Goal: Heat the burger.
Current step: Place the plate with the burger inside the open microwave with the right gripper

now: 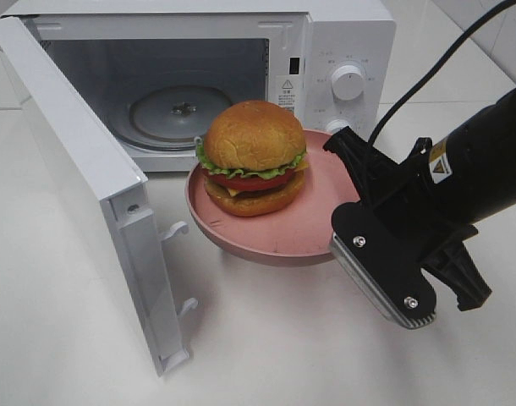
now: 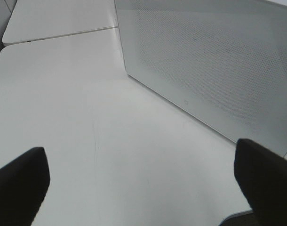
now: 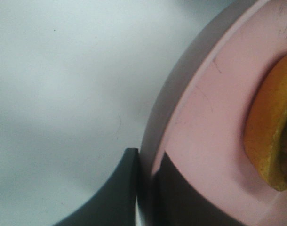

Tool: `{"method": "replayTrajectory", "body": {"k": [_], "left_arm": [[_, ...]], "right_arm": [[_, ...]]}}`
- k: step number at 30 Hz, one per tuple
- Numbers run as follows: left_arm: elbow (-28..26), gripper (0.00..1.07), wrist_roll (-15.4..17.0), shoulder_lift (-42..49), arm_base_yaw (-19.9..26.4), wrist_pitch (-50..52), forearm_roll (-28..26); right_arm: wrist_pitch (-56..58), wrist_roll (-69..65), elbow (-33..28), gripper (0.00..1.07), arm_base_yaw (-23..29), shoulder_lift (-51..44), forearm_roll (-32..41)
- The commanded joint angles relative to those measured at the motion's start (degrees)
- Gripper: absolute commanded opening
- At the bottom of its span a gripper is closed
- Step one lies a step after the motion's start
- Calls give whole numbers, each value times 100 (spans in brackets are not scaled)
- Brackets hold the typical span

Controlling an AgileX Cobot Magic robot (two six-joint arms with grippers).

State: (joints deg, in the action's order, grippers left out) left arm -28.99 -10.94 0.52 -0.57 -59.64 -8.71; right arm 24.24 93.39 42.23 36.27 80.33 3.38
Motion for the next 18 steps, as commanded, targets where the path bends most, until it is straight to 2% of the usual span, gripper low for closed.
{"method": "replayTrajectory", "body": {"k": [1, 18], "left_arm": [[17, 100, 17, 92, -29, 0, -17], [17, 100, 17, 92, -29, 0, -17]], "right_arm": [[-401, -29, 275, 0, -6, 103, 69], [-447, -29, 1054, 0, 109, 882, 69]]}}
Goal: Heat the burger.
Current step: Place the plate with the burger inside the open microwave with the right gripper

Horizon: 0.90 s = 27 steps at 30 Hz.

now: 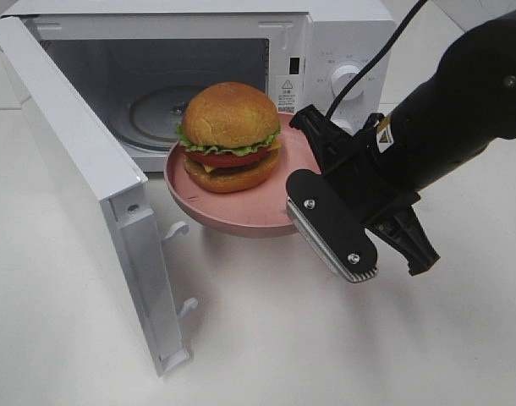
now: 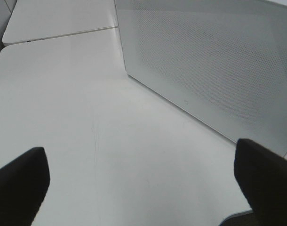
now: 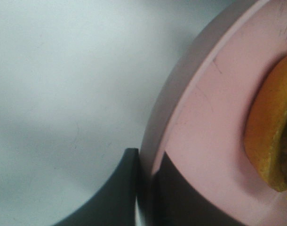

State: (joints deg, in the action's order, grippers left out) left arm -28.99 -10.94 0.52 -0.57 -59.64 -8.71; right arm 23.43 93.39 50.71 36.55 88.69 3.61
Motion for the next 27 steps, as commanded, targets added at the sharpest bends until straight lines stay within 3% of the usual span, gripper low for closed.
{"method": "replayTrajectory", "body": {"k": [1, 27], "left_arm": [[17, 100, 17, 92, -29, 0, -17], [17, 100, 17, 92, -29, 0, -17]], "right_arm": [[-367, -29, 206, 0, 80, 46, 46], [-218, -246, 1719, 0, 166, 1375, 46]]}}
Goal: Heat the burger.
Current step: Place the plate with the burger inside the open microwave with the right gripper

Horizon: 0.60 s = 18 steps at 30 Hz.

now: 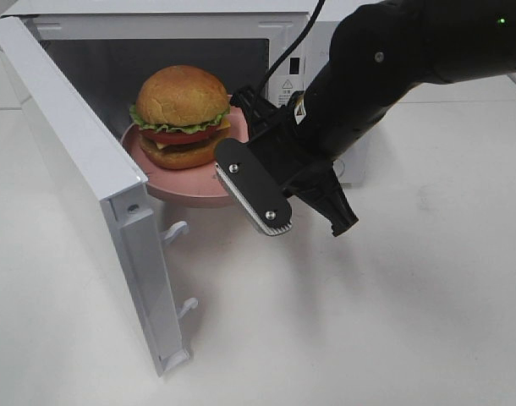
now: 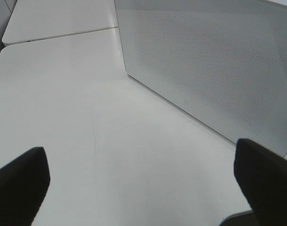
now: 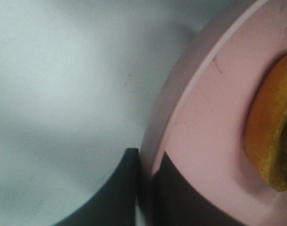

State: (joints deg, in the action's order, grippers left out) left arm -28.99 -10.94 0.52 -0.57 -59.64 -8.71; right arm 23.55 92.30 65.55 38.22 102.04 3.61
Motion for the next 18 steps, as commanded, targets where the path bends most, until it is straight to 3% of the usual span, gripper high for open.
{"method": "replayTrajectory", "body": {"k": [1, 18], "left_arm": [[17, 100, 17, 92, -29, 0, -17], [17, 100, 17, 92, -29, 0, -17]], "right_arm": [[-229, -138, 235, 0, 0, 40, 46], [0, -481, 1381, 0, 0, 882, -29]]}}
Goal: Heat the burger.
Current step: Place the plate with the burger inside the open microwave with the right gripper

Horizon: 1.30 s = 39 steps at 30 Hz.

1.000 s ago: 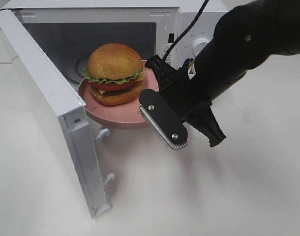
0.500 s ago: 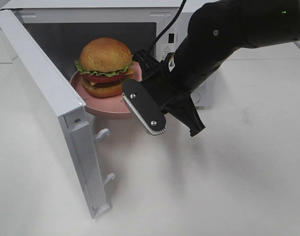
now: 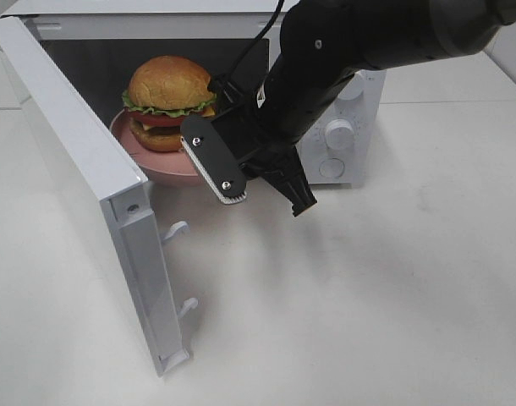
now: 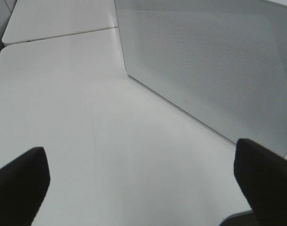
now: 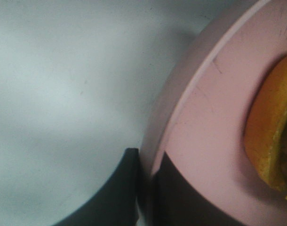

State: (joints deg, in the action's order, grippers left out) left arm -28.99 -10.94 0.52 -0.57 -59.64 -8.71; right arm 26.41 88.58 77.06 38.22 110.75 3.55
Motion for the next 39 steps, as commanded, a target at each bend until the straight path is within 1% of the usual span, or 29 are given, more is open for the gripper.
{"method": "replayTrajectory", "body": {"k": [1, 4, 5, 7, 8, 9, 11, 12, 13, 15, 16, 17, 19, 20, 22, 25, 27, 28, 30, 33, 35, 39], "left_arm": [[17, 100, 17, 92, -29, 0, -17], [17, 100, 17, 92, -29, 0, -17], [17, 100, 17, 92, -29, 0, -17], [17, 100, 17, 92, -29, 0, -17], [17, 100, 17, 92, -29, 0, -17], [17, 100, 17, 92, -29, 0, -17], [17, 100, 17, 92, -29, 0, -17], [17, 100, 17, 92, -29, 0, -17], [17, 100, 17, 92, -29, 0, -17], [17, 100, 17, 92, -29, 0, -17], [17, 100, 17, 92, -29, 0, -17], [17, 100, 17, 92, -29, 0, -17], [17, 100, 17, 92, -29, 0, -17], [17, 100, 17, 92, -29, 0, -17], [17, 100, 17, 92, -29, 0, -17], [17, 100, 17, 92, -29, 0, -17], [17, 100, 17, 92, -29, 0, -17], [17, 100, 17, 92, -29, 0, -17], [17, 100, 17, 92, -29, 0, -17], [17, 100, 17, 92, -29, 0, -17], [17, 100, 17, 92, -29, 0, -17], [17, 100, 17, 92, -29, 0, -17]], "right_arm": [[-286, -109, 229, 0, 0, 11, -23], [-246, -138, 390, 0, 0, 138, -126], [-178, -178, 539, 0, 0, 235, -149], [-149, -201, 590, 0, 0, 275, -160], [-138, -281, 728, 0, 0, 378, -201], [-138, -281, 728, 0, 0, 378, -201], [-132, -378, 951, 0, 0, 544, -298], [-132, -378, 951, 0, 0, 544, -298], [-92, -464, 1152, 0, 0, 653, -309], [-52, -521, 1238, 0, 0, 705, -309], [11, -630, 1461, 0, 0, 842, -355], [11, -630, 1461, 0, 0, 842, -355], [11, -854, 1719, 0, 0, 997, -458], [11, -854, 1719, 0, 0, 997, -458], [92, -1106, 2068, 0, 0, 1209, -647], [138, -1157, 2154, 0, 0, 1255, -693], [269, -1358, 2527, 0, 0, 1473, -773], [269, -1358, 2527, 0, 0, 1473, -773], [372, -1392, 2796, 0, 0, 1621, -842], [435, -1398, 2888, 0, 0, 1684, -871], [464, -1484, 3123, 0, 0, 1879, -877], [470, -1518, 3300, 0, 0, 2017, -877]]}}
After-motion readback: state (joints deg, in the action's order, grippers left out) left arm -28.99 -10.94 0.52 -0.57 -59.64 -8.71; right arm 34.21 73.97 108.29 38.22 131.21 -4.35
